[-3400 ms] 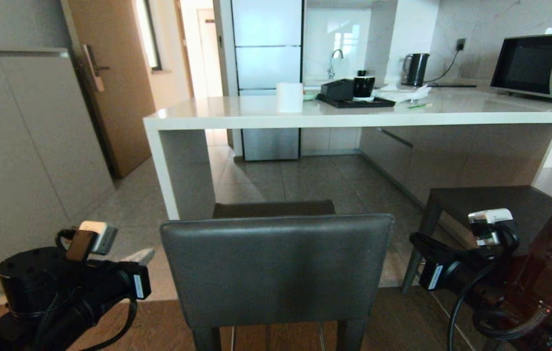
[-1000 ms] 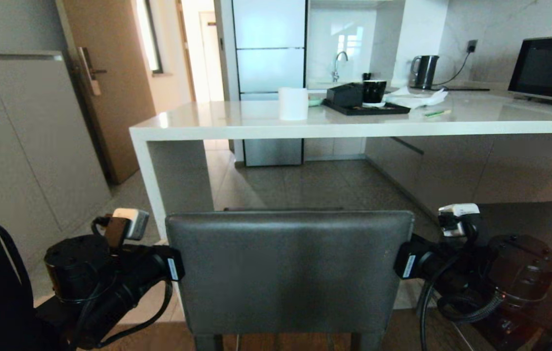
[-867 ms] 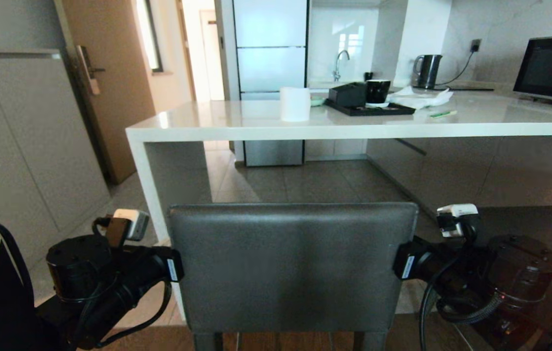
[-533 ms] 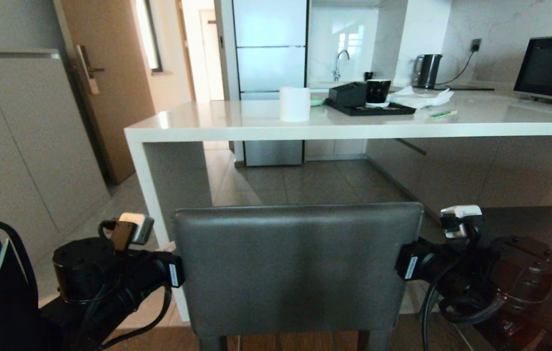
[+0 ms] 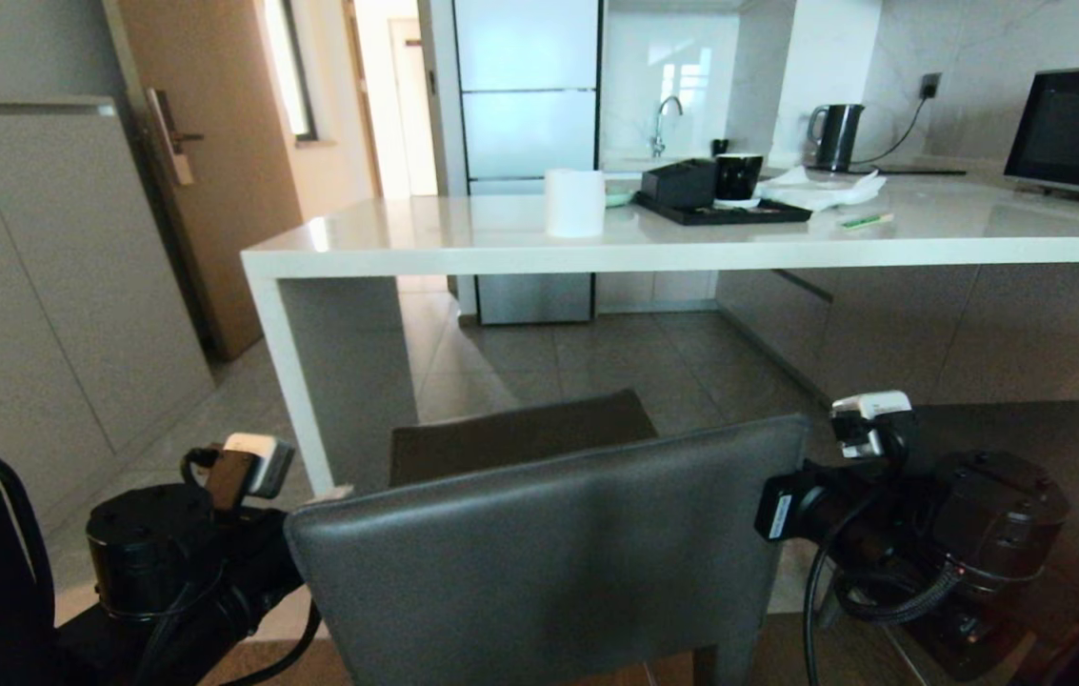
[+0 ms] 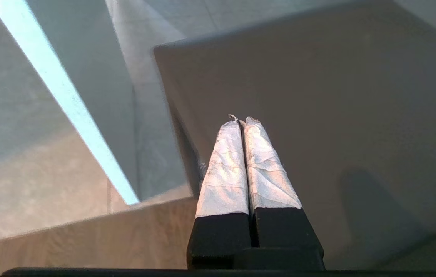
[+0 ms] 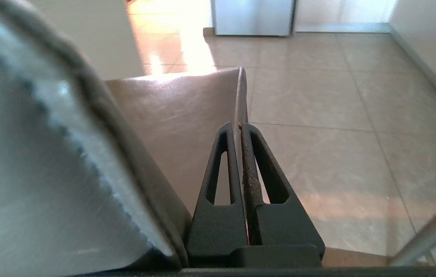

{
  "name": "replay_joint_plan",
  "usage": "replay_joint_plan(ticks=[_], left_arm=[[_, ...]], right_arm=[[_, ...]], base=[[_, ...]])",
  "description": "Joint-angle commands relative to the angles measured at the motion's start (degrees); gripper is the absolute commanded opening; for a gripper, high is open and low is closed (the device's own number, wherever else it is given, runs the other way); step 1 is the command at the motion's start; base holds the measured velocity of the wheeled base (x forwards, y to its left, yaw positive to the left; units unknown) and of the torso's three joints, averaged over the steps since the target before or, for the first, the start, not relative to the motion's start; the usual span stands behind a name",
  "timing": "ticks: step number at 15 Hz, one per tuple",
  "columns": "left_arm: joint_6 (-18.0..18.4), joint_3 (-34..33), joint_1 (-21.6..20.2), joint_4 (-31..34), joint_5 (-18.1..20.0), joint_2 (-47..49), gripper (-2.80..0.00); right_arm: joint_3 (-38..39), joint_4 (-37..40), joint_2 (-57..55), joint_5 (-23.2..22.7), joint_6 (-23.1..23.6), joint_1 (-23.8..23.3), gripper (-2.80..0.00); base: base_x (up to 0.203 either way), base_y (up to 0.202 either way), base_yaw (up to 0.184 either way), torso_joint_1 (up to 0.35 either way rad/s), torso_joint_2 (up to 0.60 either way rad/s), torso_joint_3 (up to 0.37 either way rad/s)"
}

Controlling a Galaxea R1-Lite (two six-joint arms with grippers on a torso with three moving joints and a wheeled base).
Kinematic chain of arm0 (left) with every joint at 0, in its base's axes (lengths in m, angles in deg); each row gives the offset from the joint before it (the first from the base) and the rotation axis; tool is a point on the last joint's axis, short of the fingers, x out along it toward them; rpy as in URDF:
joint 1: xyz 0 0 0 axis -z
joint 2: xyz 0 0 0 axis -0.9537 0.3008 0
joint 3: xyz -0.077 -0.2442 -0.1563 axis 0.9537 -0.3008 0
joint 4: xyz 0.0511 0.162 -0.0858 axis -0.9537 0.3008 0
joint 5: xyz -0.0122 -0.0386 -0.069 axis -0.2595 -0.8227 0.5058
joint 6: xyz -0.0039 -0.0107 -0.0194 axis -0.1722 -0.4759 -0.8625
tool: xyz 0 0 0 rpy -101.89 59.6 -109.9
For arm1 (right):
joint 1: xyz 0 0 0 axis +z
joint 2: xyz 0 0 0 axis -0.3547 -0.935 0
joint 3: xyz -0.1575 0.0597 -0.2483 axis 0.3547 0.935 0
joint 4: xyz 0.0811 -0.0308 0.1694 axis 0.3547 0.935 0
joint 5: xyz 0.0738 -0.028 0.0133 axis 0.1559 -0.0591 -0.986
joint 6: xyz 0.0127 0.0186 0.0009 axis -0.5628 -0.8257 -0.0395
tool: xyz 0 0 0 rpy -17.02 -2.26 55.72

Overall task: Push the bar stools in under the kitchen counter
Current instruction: Push the gray chair back under the dining table

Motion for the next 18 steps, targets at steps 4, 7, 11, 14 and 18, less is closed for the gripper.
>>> replay_joint_plan(ticks=[4, 7, 11, 14, 18], left_arm=[[0.0, -1.7, -0.3, -0.5, -1.1, -1.1, -2.8], [0.4, -1.4, -3.5, -0.5, -2.2, -1.3, -2.8], [3.9, -2.0, -13.4, -0.5, 0.3, -7.6, -2.8], [4.7, -8.4, -10.5, -0.5, 3.2, -12.8, -2.8], [3.9, -9.1, 3.5, -0.5, -4.5, -15.6, -2.8]], right_arm=[[-0.3, -0.6, -1.6, 0.7, -0.9, 0.2, -2.8], [0.3, -0.6, -1.7, 0.6, -2.7, -4.0, -2.8], [0.8, -0.6, -0.9, 0.3, -3.7, -9.4, -2.8], [0.8, -0.6, -0.7, 0.3, -4.4, -9.4, -2.8], [0.3, -0.6, -0.9, -0.2, -4.4, -9.7, -2.8]], base=[[0.0, 0.0, 0.0, 0.0, 0.0, 0.0], [0.0, 0.0, 0.0, 0.0, 0.0, 0.0], [0.0, 0.0, 0.0, 0.0, 0.0, 0.0], [0.0, 0.0, 0.0, 0.0, 0.0, 0.0], [0.0, 0.0, 0.0, 0.0, 0.0, 0.0]])
